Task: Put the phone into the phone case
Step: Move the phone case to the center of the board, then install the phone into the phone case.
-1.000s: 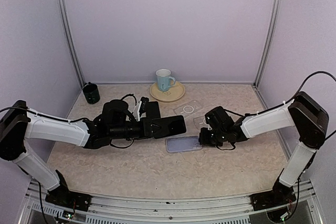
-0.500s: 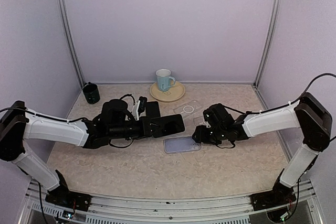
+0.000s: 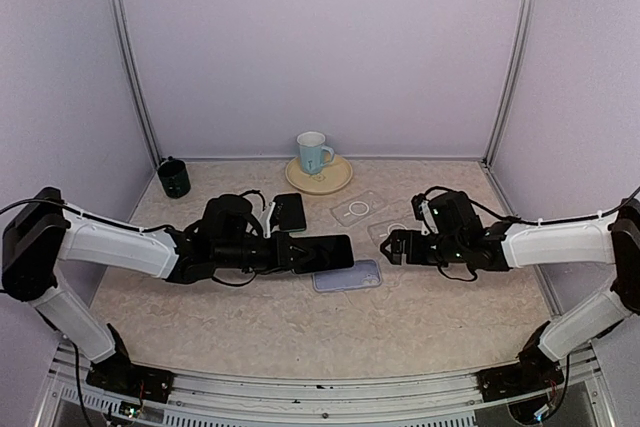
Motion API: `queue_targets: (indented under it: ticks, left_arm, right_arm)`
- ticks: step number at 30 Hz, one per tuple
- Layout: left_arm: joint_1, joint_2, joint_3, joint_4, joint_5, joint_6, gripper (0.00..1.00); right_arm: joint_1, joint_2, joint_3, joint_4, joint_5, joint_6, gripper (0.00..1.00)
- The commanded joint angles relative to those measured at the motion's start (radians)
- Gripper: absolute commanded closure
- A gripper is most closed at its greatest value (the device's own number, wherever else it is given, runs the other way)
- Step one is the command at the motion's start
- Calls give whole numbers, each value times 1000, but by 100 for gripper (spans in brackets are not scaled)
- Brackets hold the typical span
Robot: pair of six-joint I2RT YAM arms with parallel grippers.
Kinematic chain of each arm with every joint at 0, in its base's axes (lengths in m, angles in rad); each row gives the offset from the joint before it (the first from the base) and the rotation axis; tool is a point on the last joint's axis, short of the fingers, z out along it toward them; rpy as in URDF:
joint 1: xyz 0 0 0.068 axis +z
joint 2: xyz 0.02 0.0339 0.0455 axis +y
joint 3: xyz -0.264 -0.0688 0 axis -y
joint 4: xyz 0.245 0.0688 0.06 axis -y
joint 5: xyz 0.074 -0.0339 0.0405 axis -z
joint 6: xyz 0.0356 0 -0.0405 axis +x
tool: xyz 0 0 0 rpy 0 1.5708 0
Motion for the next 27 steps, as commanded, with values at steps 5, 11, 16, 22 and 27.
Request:
queue_targets:
  ticks: [5, 11, 16, 22, 27]
  left_arm:
    - [12, 50, 73, 42, 83, 3, 100]
    - [13, 49, 76, 43, 78, 0, 100]
    - [14, 59, 83, 47, 77, -8, 100]
    - [14, 72, 88, 54, 91, -19, 100]
    - [14, 98, 107, 39, 126, -27, 100]
  right_arm:
    - [-17, -69, -5, 58, -13, -77, 0]
    - [-17, -182, 12, -31, 142, -73, 0]
    - [-33, -252, -42, 21, 123, -87, 0]
    - [-40, -236, -45, 46, 62, -79, 0]
    - [-40, -189, -23, 29, 9, -68, 0]
